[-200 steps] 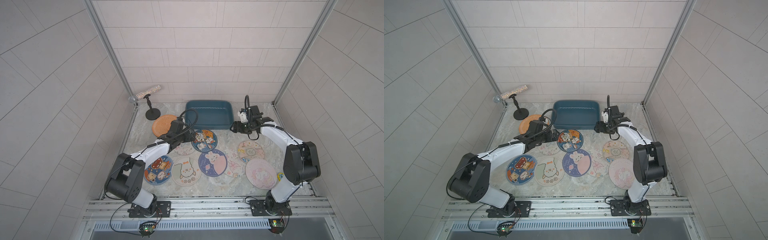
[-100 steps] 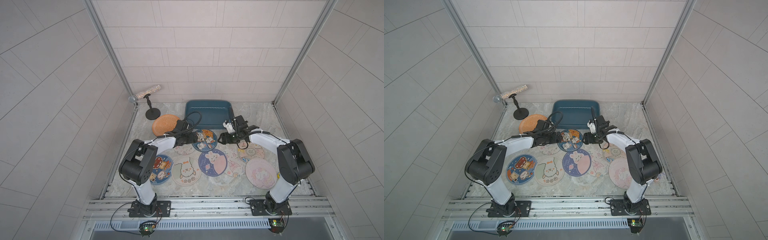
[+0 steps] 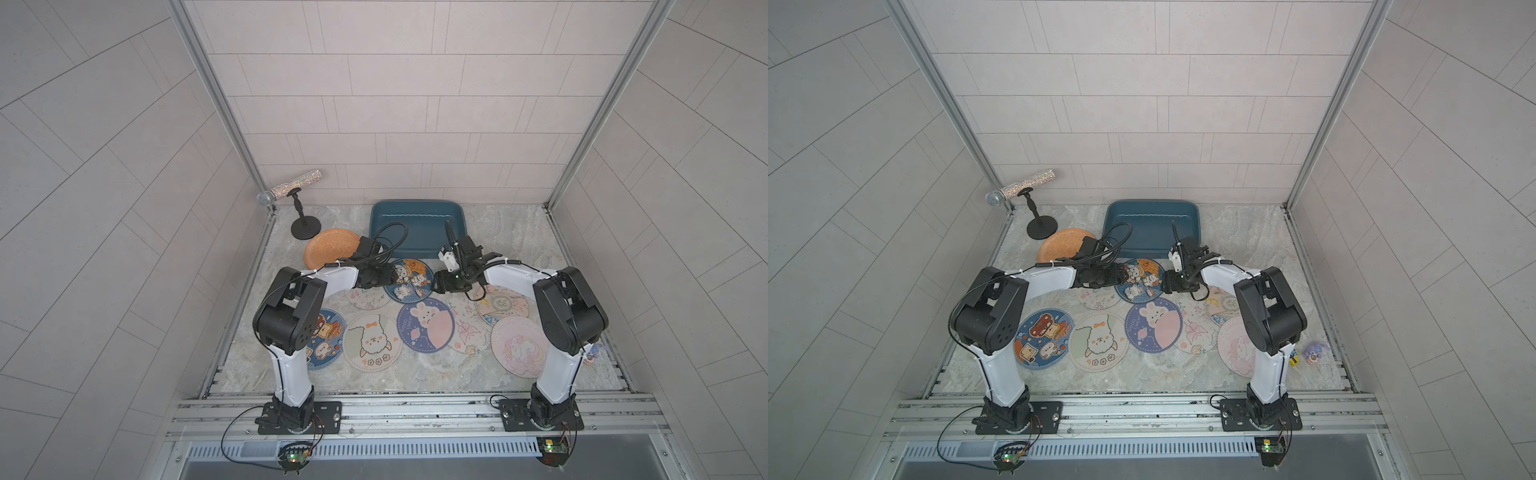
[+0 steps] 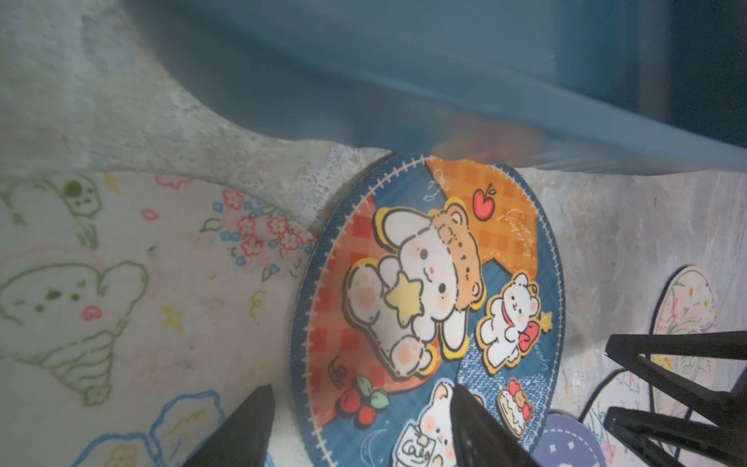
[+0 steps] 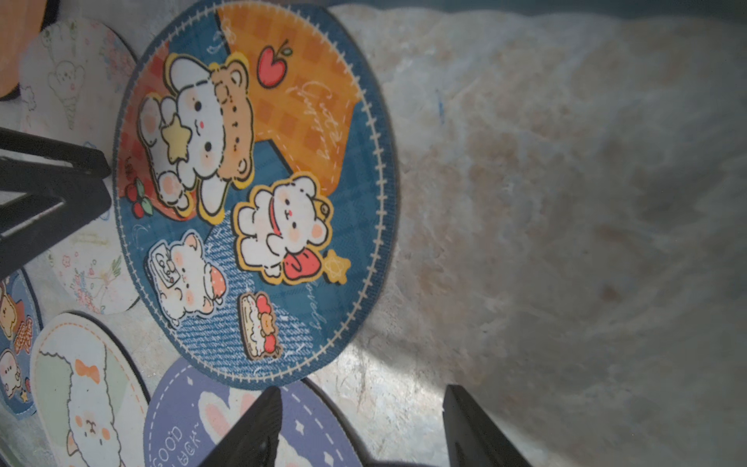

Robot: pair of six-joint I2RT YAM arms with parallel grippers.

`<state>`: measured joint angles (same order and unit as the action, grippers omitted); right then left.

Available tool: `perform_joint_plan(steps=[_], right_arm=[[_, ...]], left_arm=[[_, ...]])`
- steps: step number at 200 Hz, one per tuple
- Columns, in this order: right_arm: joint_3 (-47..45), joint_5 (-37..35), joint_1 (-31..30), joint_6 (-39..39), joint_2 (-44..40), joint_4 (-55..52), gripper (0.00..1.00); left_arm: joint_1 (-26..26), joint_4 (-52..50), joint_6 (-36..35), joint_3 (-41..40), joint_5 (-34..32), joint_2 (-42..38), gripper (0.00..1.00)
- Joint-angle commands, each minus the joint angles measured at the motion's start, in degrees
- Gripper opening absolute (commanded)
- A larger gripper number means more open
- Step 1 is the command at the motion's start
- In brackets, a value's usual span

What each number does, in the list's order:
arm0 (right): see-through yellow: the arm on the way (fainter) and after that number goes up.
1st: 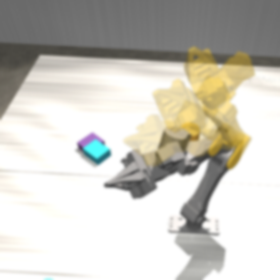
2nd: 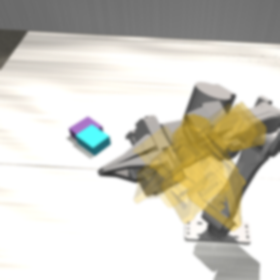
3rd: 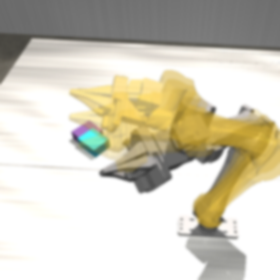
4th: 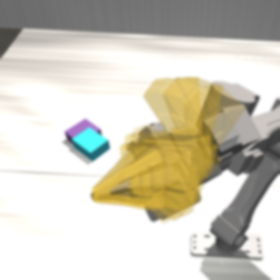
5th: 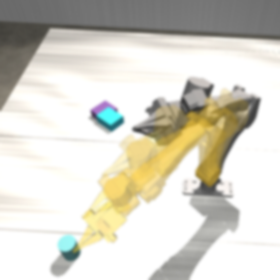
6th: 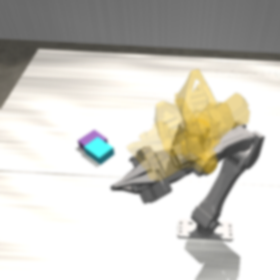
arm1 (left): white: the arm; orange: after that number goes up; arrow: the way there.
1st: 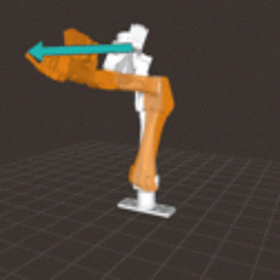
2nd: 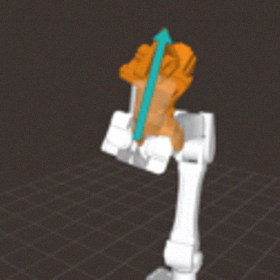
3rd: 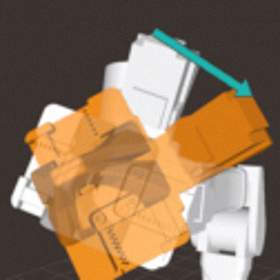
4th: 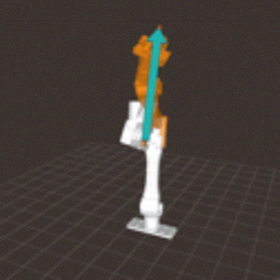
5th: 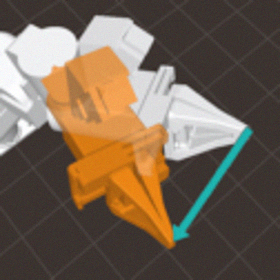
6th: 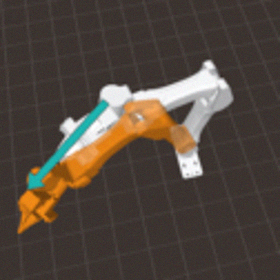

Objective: Put the coasters into the storage box
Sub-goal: Pick up the coaster from the center of the board.

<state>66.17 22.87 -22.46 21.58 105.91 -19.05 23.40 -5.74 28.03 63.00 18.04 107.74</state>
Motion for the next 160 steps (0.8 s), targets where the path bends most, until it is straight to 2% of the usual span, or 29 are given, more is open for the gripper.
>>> perform_joint_plan(steps=[1, 98, 160], right_arm=[[1.5, -1.8, -0.8, 1.4, 1.5, 0.6, 0.66], [5.3, -3.6, -2.7, 4.2, 5.8, -0.1, 0.66], [5.8, -3.2, -3.8, 5.5, 7.1, 0.2, 0.64]], left_arm=[[0.3, -2.3, -0.5, 1.3, 0.8, 1.4, 0.71], [0.6, -6.5, -0.3, 3.3, 2.1, 4.0, 0.6], [1.3, -7.5, -0.5, 3.6, 2.7, 5.1, 0.58]])
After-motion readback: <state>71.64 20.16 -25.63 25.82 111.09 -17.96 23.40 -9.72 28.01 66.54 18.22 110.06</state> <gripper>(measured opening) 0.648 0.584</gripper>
